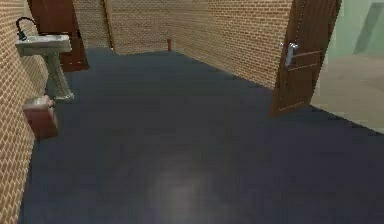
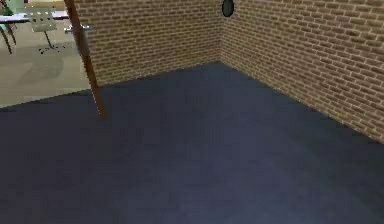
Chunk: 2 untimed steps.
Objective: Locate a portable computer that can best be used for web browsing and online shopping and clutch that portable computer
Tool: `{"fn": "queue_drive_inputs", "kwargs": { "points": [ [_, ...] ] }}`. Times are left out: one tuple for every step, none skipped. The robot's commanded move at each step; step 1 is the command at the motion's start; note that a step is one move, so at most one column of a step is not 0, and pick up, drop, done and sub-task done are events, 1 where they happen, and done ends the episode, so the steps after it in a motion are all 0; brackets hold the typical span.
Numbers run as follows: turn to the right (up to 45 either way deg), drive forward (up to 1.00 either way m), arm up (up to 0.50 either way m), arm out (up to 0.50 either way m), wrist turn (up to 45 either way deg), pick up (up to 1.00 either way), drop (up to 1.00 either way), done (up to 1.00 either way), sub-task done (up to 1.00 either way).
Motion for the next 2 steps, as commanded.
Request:
{"fn": "queue_drive_inputs", "kwargs": {
  "points": [
    [-21.0,0.00,0.00,0.00,0.0,0.00,0.00,0.00,0.00],
    [0.0,1.00,0.00,0.00,0.0,0.00,0.00,0.00,0.00]
  ]
}}
